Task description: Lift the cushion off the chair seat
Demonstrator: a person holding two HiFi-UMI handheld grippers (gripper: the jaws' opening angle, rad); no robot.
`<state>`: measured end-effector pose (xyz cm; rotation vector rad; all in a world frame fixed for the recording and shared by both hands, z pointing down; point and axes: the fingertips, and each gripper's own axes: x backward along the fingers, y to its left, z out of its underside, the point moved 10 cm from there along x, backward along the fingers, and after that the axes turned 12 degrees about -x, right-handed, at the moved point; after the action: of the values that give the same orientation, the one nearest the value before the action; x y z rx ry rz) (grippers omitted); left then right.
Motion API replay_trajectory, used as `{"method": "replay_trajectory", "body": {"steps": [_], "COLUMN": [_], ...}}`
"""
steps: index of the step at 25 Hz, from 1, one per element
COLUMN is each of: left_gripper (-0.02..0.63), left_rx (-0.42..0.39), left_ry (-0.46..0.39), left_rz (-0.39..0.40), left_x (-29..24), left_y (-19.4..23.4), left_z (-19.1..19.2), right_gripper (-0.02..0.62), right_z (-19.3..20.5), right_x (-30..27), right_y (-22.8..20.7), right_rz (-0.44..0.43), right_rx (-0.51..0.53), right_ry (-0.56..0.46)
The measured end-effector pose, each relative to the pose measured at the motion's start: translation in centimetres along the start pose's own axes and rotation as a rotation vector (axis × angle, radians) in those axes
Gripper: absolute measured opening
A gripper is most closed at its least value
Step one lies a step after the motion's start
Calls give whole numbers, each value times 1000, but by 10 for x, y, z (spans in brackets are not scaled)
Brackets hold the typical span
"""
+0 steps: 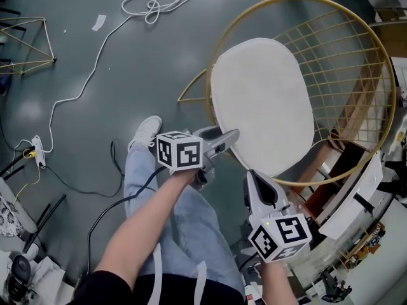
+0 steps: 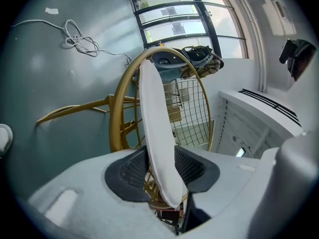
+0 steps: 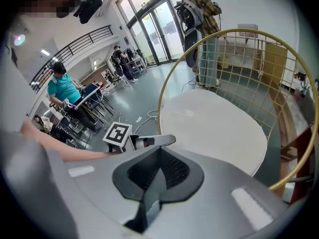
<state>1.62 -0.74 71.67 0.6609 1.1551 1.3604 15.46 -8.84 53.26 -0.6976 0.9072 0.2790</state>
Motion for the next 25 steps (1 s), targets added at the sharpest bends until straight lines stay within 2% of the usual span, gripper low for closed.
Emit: {"method": "replay_trajectory", "body": {"steps": [1, 2, 4, 10, 25], "left_gripper": [137, 68, 50, 38, 28], "left_rx": [-4, -3, 24, 30, 20], "left_ry": [-1, 1, 6, 7, -5], "left_rz": [-10, -16, -5, 15, 104], "left_x": [-1, -2, -2, 3, 10], "left_y": [1, 1, -1, -16, -100], "left_z": [-1, -2, -3, -12, -49], "right_gripper": [-2, -2, -2, -2, -2], "right_z": [0, 1, 3, -1, -19], "right_x": [0, 0, 1, 6, 49], "right_y": [-1, -1, -1, 0, 9], "right_rz": [1, 1, 4, 2, 31], "right_rx": [-3, -6, -13, -27, -114], "right_ry": [-1, -1, -1, -24, -153]}}
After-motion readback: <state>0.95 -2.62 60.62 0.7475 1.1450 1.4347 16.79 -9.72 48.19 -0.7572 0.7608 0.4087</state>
